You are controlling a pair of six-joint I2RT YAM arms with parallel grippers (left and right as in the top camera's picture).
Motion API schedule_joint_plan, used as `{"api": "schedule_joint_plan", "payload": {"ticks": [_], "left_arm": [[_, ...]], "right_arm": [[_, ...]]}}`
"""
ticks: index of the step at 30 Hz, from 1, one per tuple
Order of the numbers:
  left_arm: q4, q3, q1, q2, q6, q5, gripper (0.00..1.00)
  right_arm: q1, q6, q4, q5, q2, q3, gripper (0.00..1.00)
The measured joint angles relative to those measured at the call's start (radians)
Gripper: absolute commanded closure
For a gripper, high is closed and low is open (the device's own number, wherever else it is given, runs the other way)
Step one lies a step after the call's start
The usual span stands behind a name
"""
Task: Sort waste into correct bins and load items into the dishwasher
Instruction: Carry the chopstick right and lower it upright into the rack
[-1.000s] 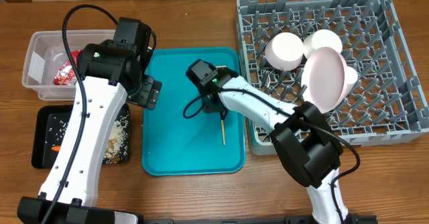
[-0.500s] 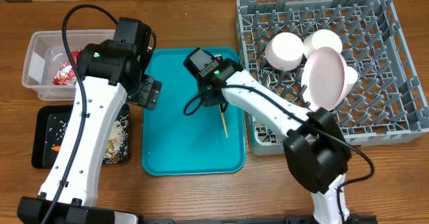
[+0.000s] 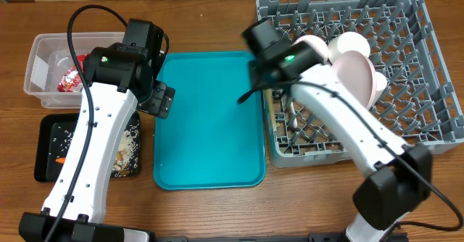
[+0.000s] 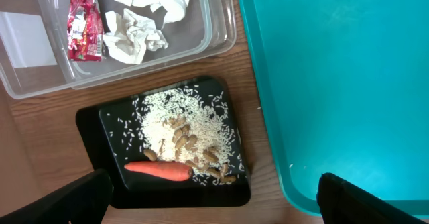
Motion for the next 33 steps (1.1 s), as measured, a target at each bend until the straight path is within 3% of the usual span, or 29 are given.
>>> {"api": "schedule_joint_plan", "payload": {"ticks": [13,22,33], "left_arm": [[0.0,0.0,0.0,0.0,0.0,0.0,0.0],[0.0,0.0,0.0,0.0,0.0,0.0,0.0],[0.0,0.0,0.0,0.0,0.0,0.0,0.0]], "right_arm": [[-0.235,-0.046,-0.039,-0.002,-0.003,-0.016,0.96],[-0.246,-0.101,-0.004,-0.052,-0.003,-0.134,0.96],[-0.246,-0.191,0.001,-0.14,-0.003,-0.15,0.96]]}}
